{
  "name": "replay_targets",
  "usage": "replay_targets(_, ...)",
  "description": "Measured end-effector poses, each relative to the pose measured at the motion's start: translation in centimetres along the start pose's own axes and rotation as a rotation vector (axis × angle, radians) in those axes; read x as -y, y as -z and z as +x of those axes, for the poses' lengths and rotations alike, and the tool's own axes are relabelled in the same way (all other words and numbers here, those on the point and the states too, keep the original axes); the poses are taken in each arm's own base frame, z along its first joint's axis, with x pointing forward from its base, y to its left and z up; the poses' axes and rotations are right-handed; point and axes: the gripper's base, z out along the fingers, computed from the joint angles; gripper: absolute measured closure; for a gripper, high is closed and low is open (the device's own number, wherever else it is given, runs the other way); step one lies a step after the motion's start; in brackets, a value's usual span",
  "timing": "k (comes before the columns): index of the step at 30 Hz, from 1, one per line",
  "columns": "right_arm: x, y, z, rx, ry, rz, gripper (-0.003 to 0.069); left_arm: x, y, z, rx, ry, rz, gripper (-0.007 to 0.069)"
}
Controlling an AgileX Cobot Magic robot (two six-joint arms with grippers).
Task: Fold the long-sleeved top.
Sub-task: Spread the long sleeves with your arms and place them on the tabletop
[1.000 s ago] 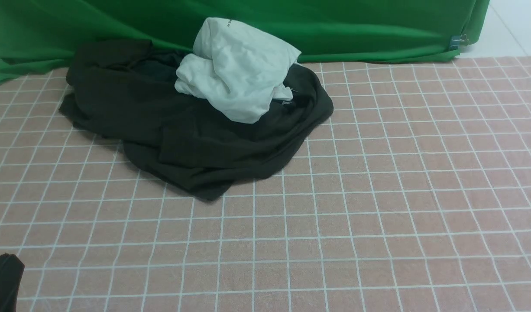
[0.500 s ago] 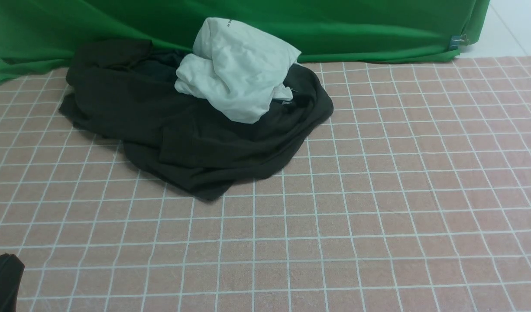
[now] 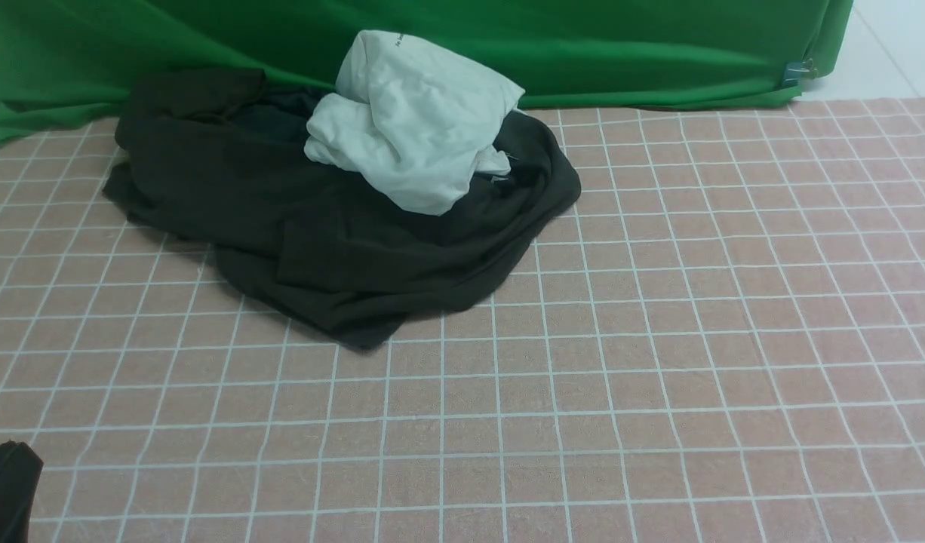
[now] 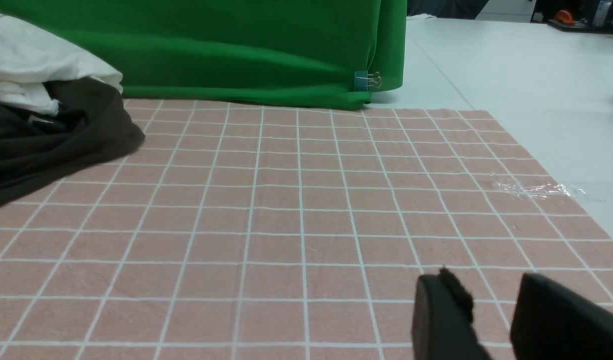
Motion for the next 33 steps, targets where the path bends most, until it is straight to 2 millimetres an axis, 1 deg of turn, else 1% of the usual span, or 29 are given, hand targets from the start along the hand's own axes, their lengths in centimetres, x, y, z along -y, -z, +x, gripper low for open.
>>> replay_targets(9,0.0,0.0,0.0,0.001,0.0,0.0,0.0417,0.0,0.0,0.0,0.0,0.0,0.0,0.0606)
replay_targets(13,0.0,0.0,0.0,0.001,0.0,0.0,0.0417,0.1,0.0,-0.5,0.05,0.017,0.015,0.0606)
replay_targets(15,0.0,0.0,0.0,0.001,0.0,0.0,0.0417,0.4,0.1,-1.3,0.135,0.157,0.056,0.0606)
replay_targets(16,0.0,0.0,0.0,0.001,0.0,0.0,0.0417,0.5,0.2,-1.8,0.186,0.259,0.079,0.0606)
replay_targets(17,0.0,0.0,0.0,0.001,0.0,0.0,0.0417,0.5,0.3,-2.2,0.229,0.323,0.093,0.0606)
replay_targets(18,0.0,0.0,0.0,0.001,0.0,0.0,0.0417,0.5,0.3,-2.2,0.236,0.349,0.098,0.0606)
replay_targets(19,0.0,0.0,0.0,0.001,0.001,0.0,0.0417,0.4,0.5,-2.8,0.302,0.422,0.114,0.0606)
replay_targets(21,0.0,0.0,0.0,0.001,0.001,0.0,0.0417,0.4,0.5,-3.1,0.328,0.43,0.117,0.0606)
replay_targets(25,0.0,0.0,0.0,0.001,0.001,0.0,0.0417,0.5,0.7,-3.5,0.384,0.314,0.117,0.0606)
replay_targets(27,0.0,0.0,0.0,0.001,0.001,0.0,0.0417,0.5,0.8,-3.6,0.399,0.294,0.118,0.0606)
replay_targets(33,0.0,0.0,0.0,0.001,0.001,0.0,0.0416,0.5,0.9,-3.8,0.418,0.331,0.133,0.0606)
